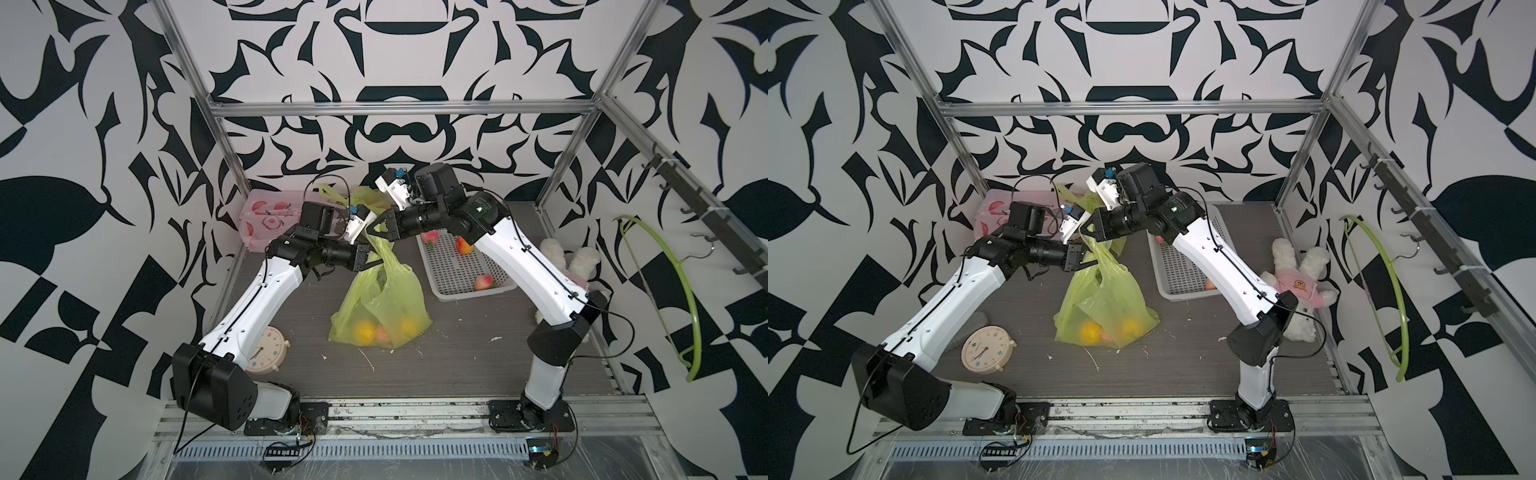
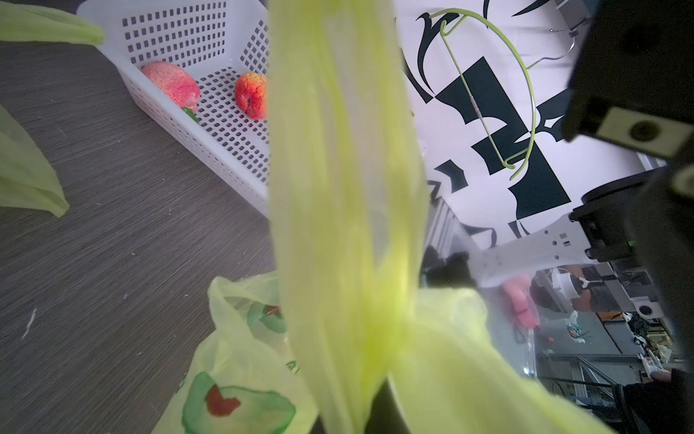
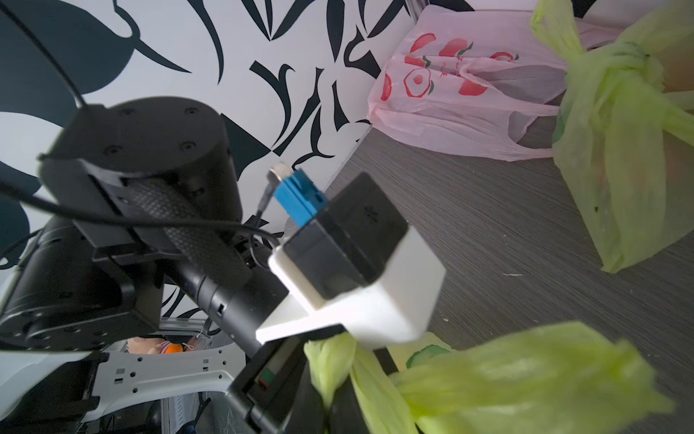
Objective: Place the peach into a plastic bag & tie a knot
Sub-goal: Cross the plastic bag at the center of the board.
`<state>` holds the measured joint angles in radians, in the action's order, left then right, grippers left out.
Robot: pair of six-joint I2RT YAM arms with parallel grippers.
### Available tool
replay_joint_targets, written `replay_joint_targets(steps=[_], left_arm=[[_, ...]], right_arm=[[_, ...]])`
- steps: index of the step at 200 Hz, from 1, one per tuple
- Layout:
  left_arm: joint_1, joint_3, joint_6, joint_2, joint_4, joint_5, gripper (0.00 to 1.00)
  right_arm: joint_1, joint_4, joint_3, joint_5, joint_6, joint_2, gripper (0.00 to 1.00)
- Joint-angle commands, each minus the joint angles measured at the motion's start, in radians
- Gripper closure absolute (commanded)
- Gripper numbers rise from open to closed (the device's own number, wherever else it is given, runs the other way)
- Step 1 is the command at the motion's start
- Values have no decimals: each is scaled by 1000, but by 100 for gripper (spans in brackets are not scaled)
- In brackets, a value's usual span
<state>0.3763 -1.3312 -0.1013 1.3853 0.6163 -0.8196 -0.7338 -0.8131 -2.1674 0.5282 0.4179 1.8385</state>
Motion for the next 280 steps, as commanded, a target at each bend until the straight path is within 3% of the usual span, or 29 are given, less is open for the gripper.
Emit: replay_joint_targets(steps=[1, 38, 73, 104, 173, 207, 240, 280], left_arm=[[0, 5, 30, -34, 12, -44, 100], [2, 5, 38, -37, 18, -46, 99], [8, -36, 87, -16, 106, -33, 92], [10, -69, 110, -7, 152, -24, 63], [12, -122, 137, 21, 194, -54, 44], [13, -91, 105, 7, 143, -44, 43], [12, -41, 51, -17, 38, -26, 44], [12, -1, 9, -38, -47, -24, 57]], right_arm=[[5, 6, 12, -14, -18, -47, 100], [21, 14, 35, 8, -16, -49, 100], [64, -8, -14, 146, -19, -1, 100], [72, -78, -105, 235, -75, 64, 100], [74, -142, -217, 245, -107, 144, 100], [74, -53, -140, 316, -36, 114, 100], [74, 164, 23, 390, 104, 45, 100], [74, 244, 104, 406, 156, 9, 100]])
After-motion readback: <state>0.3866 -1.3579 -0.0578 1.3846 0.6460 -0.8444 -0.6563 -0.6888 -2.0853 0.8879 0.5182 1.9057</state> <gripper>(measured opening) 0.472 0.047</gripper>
